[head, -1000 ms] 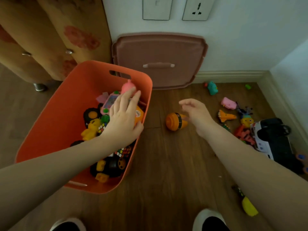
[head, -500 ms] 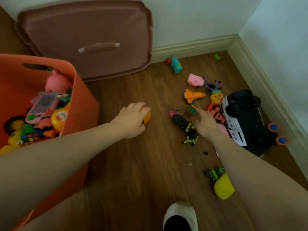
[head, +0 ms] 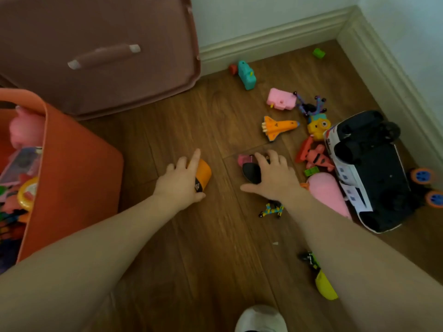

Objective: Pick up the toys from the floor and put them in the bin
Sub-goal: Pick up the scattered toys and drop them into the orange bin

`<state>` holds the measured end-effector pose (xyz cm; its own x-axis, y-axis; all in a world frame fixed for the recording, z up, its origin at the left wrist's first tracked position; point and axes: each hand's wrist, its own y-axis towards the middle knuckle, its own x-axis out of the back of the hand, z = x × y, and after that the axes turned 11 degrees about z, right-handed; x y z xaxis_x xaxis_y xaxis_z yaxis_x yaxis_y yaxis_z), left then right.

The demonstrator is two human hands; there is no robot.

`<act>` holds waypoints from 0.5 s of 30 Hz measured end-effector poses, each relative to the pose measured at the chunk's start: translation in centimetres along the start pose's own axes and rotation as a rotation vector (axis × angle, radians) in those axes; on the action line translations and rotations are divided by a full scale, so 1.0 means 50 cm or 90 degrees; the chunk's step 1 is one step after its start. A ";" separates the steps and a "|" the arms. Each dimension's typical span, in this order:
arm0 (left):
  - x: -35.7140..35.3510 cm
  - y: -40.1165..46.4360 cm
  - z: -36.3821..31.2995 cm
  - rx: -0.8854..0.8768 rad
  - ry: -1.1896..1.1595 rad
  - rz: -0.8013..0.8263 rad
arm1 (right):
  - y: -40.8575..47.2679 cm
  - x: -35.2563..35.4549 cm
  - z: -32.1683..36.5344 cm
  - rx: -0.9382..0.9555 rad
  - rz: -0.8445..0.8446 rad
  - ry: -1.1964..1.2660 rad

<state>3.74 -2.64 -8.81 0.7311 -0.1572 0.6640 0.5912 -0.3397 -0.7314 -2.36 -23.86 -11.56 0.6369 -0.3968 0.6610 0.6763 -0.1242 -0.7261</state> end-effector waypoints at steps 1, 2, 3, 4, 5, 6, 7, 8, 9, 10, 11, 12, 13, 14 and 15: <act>-0.003 0.000 0.002 0.001 -0.011 -0.008 | -0.004 -0.014 0.006 0.003 0.001 -0.014; -0.007 -0.002 0.005 0.006 -0.026 -0.015 | -0.009 -0.029 0.010 0.001 -0.007 -0.030; -0.011 -0.006 0.009 0.016 -0.043 -0.023 | -0.015 -0.043 0.016 -0.003 -0.022 -0.052; -0.018 -0.011 0.017 0.028 -0.060 -0.031 | -0.021 -0.057 0.020 -0.006 -0.043 -0.075; -0.023 -0.016 0.024 0.039 -0.077 -0.036 | -0.027 -0.068 0.024 -0.007 -0.063 -0.091; -0.029 -0.020 0.033 0.048 -0.101 -0.035 | -0.032 -0.076 0.028 -0.007 -0.079 -0.101; -0.033 -0.024 0.042 0.056 -0.134 -0.023 | -0.037 -0.081 0.032 -0.008 -0.087 -0.100; -0.036 -0.028 0.052 0.065 -0.177 -0.002 | -0.041 -0.081 0.037 -0.010 -0.086 -0.092; -0.034 -0.032 0.058 0.077 -0.231 0.031 | -0.045 -0.077 0.042 -0.016 -0.079 -0.073; -0.031 -0.036 0.062 0.086 -0.295 0.065 | -0.050 -0.070 0.047 -0.024 -0.080 -0.041; -0.023 -0.048 0.064 0.087 -0.367 0.090 | -0.054 -0.061 0.054 -0.031 -0.093 0.009; -0.015 -0.059 0.061 0.076 -0.439 0.100 | -0.061 -0.048 0.061 -0.034 -0.121 0.082; -0.002 -0.073 0.054 0.051 -0.502 0.093 | -0.068 -0.033 0.071 -0.031 -0.147 0.184; 0.012 -0.093 0.050 0.016 -0.553 0.068 | -0.079 -0.014 0.087 -0.015 -0.161 0.309; 0.030 -0.113 0.043 -0.025 -0.588 0.035 | -0.091 0.009 0.107 0.009 -0.148 0.448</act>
<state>2.21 1.06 -4.01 0.7490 0.6217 0.2291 0.5482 -0.3872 -0.7413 -3.19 -18.60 -6.95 0.0916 -0.8517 0.5159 0.7725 -0.2662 -0.5766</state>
